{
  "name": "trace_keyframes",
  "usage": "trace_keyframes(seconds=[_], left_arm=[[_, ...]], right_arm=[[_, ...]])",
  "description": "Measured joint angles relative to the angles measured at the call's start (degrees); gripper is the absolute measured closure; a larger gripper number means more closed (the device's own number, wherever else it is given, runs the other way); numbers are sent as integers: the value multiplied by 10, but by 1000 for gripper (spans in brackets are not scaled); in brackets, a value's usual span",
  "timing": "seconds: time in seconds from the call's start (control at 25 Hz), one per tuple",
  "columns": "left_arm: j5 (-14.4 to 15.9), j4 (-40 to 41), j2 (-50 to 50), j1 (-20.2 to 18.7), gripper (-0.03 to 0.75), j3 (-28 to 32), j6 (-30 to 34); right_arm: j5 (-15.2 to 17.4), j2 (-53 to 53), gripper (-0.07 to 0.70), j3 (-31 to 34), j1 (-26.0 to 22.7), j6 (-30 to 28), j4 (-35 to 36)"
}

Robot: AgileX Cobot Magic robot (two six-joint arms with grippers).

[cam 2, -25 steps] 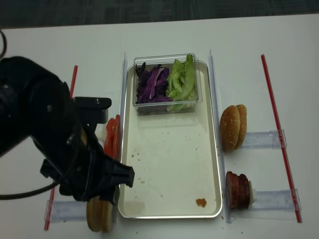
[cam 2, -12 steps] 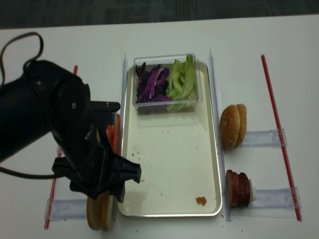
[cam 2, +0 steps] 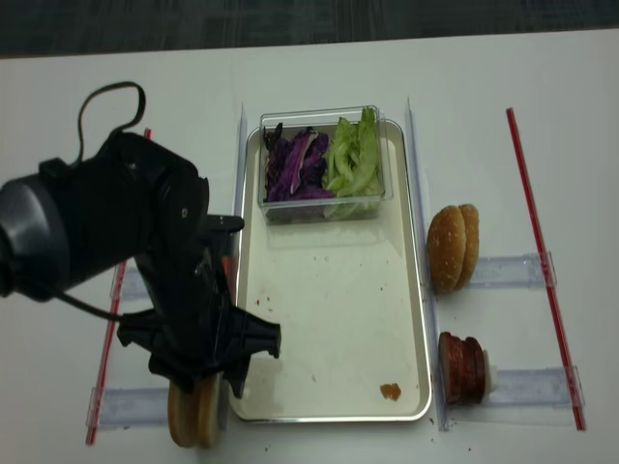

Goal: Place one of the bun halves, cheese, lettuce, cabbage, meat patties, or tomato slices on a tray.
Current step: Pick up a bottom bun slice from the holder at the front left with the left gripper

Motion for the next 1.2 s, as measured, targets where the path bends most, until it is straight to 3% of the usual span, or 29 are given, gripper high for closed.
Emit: trace_keyframes(seconds=[0.72,1.2], left_arm=[[-7,6,30,-1,366,0,-4],[4,13,30,-1,607,0,-4]], right_arm=[[0,0,305,0,0,0,0],[0,0,305,0,0,0,0]])
